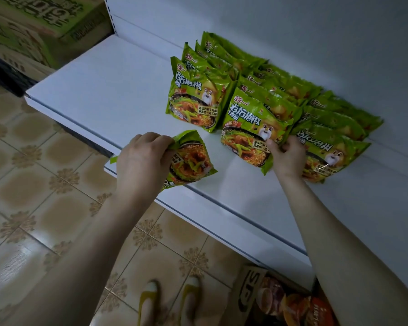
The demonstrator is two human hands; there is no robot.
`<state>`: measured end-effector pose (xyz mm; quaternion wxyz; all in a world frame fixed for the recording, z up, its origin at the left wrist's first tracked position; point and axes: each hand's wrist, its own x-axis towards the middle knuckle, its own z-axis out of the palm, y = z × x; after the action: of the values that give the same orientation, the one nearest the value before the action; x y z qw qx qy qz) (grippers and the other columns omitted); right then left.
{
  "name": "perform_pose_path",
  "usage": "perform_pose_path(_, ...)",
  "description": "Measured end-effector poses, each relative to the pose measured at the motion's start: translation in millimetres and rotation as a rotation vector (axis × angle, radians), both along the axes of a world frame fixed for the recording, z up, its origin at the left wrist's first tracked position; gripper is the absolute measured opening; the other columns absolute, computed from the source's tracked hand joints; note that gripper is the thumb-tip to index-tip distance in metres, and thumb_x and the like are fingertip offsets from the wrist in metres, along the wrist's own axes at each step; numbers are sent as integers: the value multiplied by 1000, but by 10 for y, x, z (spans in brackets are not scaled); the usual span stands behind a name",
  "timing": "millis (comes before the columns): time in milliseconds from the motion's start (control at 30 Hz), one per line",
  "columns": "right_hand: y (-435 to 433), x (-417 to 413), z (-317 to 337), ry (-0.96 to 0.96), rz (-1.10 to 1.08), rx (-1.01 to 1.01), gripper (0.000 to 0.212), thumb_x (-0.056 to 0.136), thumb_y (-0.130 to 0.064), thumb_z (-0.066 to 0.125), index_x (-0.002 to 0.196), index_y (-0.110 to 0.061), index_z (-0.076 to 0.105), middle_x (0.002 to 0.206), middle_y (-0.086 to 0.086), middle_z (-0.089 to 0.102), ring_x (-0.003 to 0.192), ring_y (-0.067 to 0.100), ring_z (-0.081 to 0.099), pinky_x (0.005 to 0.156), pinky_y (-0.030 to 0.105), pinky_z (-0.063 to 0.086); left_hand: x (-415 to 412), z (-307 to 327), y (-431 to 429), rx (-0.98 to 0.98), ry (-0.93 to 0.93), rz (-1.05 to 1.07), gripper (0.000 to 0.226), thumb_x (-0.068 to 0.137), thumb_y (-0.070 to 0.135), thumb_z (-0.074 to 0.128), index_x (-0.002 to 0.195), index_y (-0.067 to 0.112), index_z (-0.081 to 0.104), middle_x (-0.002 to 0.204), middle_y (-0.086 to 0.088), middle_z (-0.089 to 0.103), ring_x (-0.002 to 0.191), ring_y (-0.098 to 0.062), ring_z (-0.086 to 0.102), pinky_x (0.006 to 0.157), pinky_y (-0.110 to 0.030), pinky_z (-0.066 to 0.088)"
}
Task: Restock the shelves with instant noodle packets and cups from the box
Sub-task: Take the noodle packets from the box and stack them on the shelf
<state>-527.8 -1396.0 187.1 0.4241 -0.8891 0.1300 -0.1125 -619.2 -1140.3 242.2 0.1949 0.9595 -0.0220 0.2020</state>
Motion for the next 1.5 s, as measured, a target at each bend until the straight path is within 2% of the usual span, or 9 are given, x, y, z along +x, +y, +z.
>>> perform_pose_path(200, 136, 166, -66, 42, -93, 142, 16, 85, -17, 65, 81, -5, 54, 76, 7, 54, 77, 28, 58, 76, 58, 51, 37, -13, -17, -4, -9, -8, 21, 82, 14, 55, 90, 3, 71, 83, -16, 69, 72, -37, 63, 57, -35, 48)
perform_pose_path(467, 136, 161, -267, 96, -112, 80, 33, 89, -21, 60, 100, 10, 57, 105, 25, 63, 97, 36, 59, 67, 26, 31, 55, -8, 1, -12, -2, -3, 23, 84, 17, 53, 91, 5, 71, 86, -15, 69, 76, -37, 62, 58, -35, 48)
perform_pose_path(633, 117, 197, -211, 144, -131, 73, 38, 87, -24, 62, 106, 8, 55, 108, 22, 63, 100, 34, 60, 69, 27, 38, 57, -7, 5, -6, 8, -15, 26, 84, 19, 51, 93, 5, 71, 87, -15, 69, 78, -38, 62, 59, -39, 50)
perform_pose_path(833, 72, 287, -254, 194, -185, 180, 36, 81, -25, 69, 98, 5, 59, 98, 20, 66, 91, 37, 64, 79, 51, 54, 63, -8, 9, -40, 0, -28, 25, 84, 20, 51, 94, 6, 70, 88, -14, 69, 80, -37, 62, 60, -37, 49)
perform_pose_path(1067, 142, -11, -27, 160, -150, 137, 36, 89, -17, 59, 114, 6, 50, 107, 23, 64, 100, 32, 61, 76, 33, 45, 66, 21, -2, -71, -28, -92, 31, 85, 23, 47, 96, 5, 70, 87, -15, 68, 79, -36, 62, 59, -34, 45)
perform_pose_path(1200, 203, -291, 213, 27, -107, 197, 30, 92, -13, 53, 116, 4, 55, 114, 17, 62, 101, 19, 56, 77, 19, 43, 105, 79, -23, -109, -55, -157, 35, 85, 28, 44, 96, 6, 69, 83, -15, 67, 78, -36, 61, 58, -34, 43)
perform_pose_path(1300, 295, -541, 412, 62, 68, 296, 22, 93, -18, 54, 109, -6, 62, 98, 3, 65, 88, 6, 58, 85, 28, 49, 149, 142, -57, -122, -66, -206, 30, 83, 26, 48, 96, 7, 69, 85, -15, 68, 79, -36, 61, 58, -30, 36)
perform_pose_path(1400, 365, -757, 576, 80, 219, 343, 15, 91, -17, 56, 104, -12, 63, 83, -14, 60, 70, -15, 57, 74, 12, 47, 167, 255, -115, -142, -85, -255, 28, 82, 26, 51, 95, 9, 69, 85, -14, 68, 79, -36, 61, 58, -29, 34)
perform_pose_path(1500, 355, -929, 666, 73, 255, 329, 27, 86, -19, 63, 112, -9, 61, 99, -5, 64, 87, -7, 59, 80, 9, 46, 183, 376, -190, -129, -101, -336, 26, 81, 25, 53, 90, 8, 69, 82, -15, 68, 76, -36, 61, 57, -30, 35)
